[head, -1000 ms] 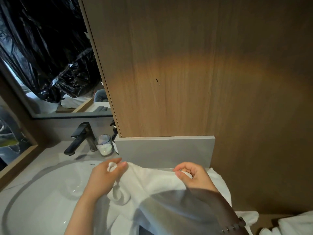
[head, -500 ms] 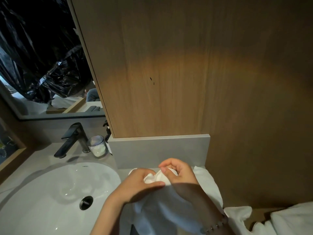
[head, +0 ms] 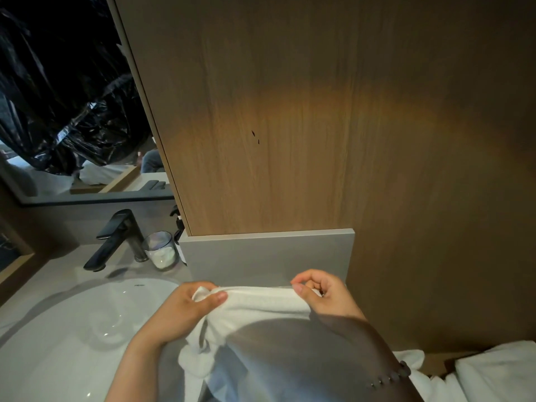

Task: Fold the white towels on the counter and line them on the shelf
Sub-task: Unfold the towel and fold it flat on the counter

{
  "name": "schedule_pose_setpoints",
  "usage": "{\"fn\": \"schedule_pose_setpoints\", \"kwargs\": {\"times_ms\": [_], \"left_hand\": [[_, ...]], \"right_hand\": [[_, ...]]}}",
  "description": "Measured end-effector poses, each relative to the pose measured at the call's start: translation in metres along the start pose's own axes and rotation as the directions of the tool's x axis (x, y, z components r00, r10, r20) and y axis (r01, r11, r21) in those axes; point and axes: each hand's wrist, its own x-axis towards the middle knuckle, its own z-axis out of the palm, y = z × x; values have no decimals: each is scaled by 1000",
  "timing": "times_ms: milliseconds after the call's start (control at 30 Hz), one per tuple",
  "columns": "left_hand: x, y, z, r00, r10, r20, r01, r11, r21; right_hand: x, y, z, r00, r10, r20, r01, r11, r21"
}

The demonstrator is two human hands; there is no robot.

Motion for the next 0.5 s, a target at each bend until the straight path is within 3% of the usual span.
{"fn": "schedule_pose_setpoints", "kwargs": {"times_ms": [300, 400, 500], "left_hand": [[-3, -11, -12, 988, -98, -123, 100, 995, 7], [0, -4, -10, 983, -54, -175, 73, 992, 106], [2, 8, -3, 990, 80, -120, -51, 973, 227]], "right_hand": [[-3, 5, 3, 989, 128, 72, -108, 967, -232], [-3, 1, 11, 993, 115, 35, -104, 969, -224], [-1, -3, 20, 996, 88, 26, -81, 974, -211]]}}
